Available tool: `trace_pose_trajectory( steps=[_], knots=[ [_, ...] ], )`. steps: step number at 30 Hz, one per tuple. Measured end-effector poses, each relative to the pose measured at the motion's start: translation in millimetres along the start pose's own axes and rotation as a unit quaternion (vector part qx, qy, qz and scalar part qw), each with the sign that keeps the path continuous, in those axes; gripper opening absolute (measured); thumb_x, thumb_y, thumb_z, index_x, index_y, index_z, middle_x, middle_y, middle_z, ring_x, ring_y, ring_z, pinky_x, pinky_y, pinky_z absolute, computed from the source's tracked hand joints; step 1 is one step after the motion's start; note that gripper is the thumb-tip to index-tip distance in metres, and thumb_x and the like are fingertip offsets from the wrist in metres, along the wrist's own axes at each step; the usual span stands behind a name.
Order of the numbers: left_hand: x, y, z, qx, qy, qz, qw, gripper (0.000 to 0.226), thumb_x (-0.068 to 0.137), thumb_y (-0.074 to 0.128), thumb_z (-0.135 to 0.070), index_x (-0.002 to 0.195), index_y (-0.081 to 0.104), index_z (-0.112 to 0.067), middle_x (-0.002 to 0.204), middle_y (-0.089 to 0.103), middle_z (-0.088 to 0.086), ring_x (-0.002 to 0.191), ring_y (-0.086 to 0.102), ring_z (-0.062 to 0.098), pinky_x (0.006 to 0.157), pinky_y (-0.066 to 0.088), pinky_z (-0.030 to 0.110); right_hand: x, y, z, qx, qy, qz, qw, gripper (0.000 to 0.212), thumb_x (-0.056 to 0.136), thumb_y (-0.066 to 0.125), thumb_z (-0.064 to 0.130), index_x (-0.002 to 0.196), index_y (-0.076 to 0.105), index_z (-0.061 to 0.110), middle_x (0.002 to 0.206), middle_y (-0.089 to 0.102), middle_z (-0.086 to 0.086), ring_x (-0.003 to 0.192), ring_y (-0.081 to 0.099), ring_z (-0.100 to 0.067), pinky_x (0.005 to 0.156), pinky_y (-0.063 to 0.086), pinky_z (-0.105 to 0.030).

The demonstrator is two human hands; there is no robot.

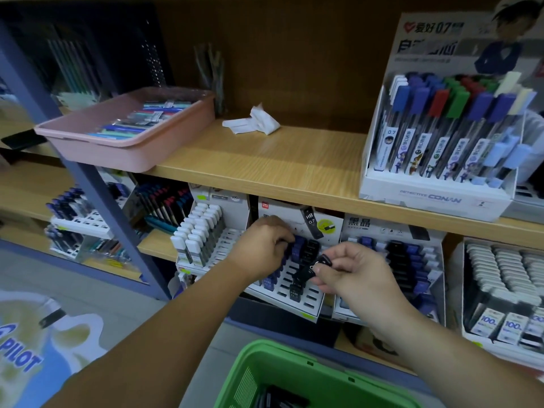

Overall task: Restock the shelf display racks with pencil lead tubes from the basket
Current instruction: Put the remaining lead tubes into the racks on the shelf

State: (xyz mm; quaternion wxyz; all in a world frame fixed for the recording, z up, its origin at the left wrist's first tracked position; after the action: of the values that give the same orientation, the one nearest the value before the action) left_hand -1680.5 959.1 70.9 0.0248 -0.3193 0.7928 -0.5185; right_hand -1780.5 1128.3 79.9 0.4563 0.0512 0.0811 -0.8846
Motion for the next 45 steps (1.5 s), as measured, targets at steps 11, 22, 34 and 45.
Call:
trace_pose_trajectory(
  steps=[11, 22, 34, 45],
  knots=[
    [-119.5, 3.7, 37.3, -0.215, -0.285, -0.12, 0.926, 0.016, 0.093, 0.063, -0.005, 0.093, 0.073, -0.017, 0.068, 0.063, -0.012, 0.052, 0.055, -0.003, 0.056, 0.042, 0.014, 20.3, 47.3, -5.1, -0.272, -0.126, 0.021, 0.954, 0.012, 0.089, 0.078, 0.012, 0.096, 0.075, 0.02, 0.085, 0.07, 0.009, 0.078, 0.064, -0.002, 0.076, 0.053, -0.023],
    [-151.4, 83.5, 44.8, -0.472, -0.399, -0.147, 0.772, 0.01, 0.093, 0.075, -0.011, 0.088, 0.071, -0.004, 0.086, 0.075, 0.018, 0.078, 0.069, 0.024, 0.087, 0.06, 0.048, 30.3, 61.7, -12.0, -0.344, -0.161, 0.046, 0.924, 0.033, 0.081, 0.086, 0.015, 0.067, 0.064, 0.034, 0.079, 0.071, 0.012, 0.073, 0.068, -0.005, 0.071, 0.057, -0.027],
    [-137.0, 95.1, 38.7, -0.523, -0.398, -0.089, 0.749, 0.005, 0.095, 0.071, -0.003, 0.098, 0.066, -0.002, 0.087, 0.073, 0.014, 0.076, 0.071, 0.023, 0.074, 0.064, 0.035, 5.4, 64.7, 5.4, -0.505, -0.276, 0.03, 0.817, 0.029, 0.089, 0.075, 0.043, 0.111, 0.076, 0.024, 0.101, 0.053, 0.011, 0.084, 0.062, -0.013, 0.069, 0.057, -0.039],
    [-220.9, 112.5, 32.0, -0.286, -0.41, -0.014, 0.866, 0.028, 0.089, 0.067, -0.001, 0.072, 0.065, -0.023, 0.069, 0.068, -0.004, 0.07, 0.065, 0.018, 0.067, 0.052, 0.027, -57.3, 73.7, -150.2, -0.52, 0.052, 0.255, 0.813, 0.027, 0.085, 0.071, 0.047, 0.079, 0.07, 0.021, 0.076, 0.071, 0.003, 0.075, 0.07, -0.017, 0.071, 0.059, -0.038]
  ],
)
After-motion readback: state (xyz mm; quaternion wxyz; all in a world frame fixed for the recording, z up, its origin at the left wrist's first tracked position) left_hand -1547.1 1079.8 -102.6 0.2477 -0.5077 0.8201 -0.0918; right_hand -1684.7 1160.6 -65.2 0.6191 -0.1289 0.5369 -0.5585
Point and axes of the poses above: each hand's wrist, its own x-axis towards the middle knuckle, its own y-axis out of the palm, z = x × y, the point moved 7 cm from there along x, towards the middle knuckle
